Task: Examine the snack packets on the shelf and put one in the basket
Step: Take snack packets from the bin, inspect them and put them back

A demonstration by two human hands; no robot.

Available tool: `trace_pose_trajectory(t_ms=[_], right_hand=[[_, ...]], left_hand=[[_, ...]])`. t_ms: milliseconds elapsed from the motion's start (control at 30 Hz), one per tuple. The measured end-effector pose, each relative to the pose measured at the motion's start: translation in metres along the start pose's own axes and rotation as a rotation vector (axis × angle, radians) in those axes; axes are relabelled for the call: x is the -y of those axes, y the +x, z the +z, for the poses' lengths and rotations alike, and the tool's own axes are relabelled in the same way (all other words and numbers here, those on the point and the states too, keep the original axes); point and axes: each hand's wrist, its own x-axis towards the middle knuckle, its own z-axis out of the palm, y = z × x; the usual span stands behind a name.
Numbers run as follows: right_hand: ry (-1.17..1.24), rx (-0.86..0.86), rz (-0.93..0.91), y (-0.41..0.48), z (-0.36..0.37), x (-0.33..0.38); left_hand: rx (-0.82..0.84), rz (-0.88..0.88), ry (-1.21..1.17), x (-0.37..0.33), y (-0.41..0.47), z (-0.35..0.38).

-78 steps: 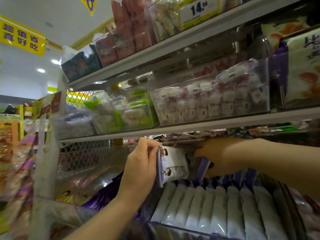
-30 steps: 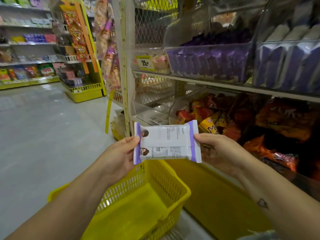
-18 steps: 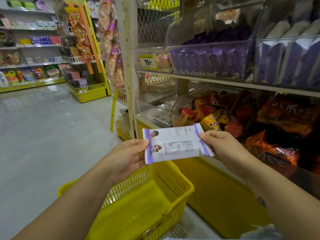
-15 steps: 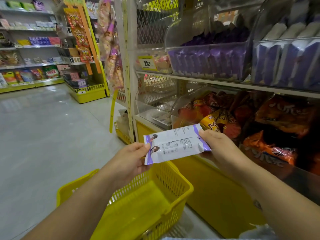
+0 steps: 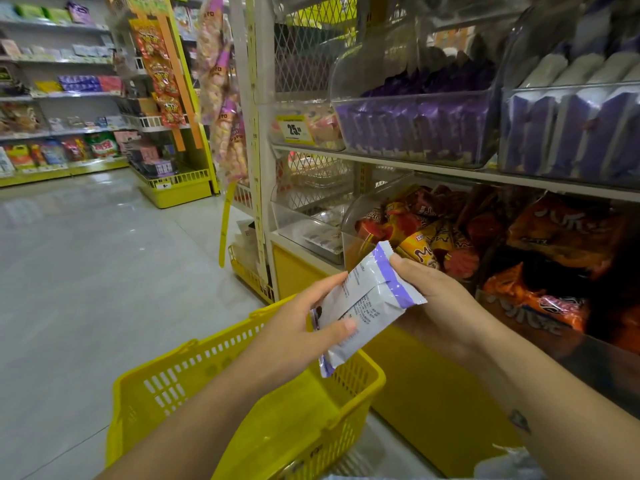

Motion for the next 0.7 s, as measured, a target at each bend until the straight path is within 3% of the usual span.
trace_pose_trajectory(t_ms=[233, 467, 700], right_hand=[[0.232, 0.077, 0.008, 0.001, 0.007, -0.001], [0.062, 0.181, -0.127, -0.002, 0.026, -0.013], [-0.002, 0.119, -0.106, -0.001, 0.034, -0.022]], left_hand=[[-0.096, 0.024, -0.207, -0.005, 0.0, 0.013], [-0.2, -0.09, -0.521, -0.012, 0.005, 0.021], [-0.198, -0.126, -0.329, -0.014, 0.004, 0.023]])
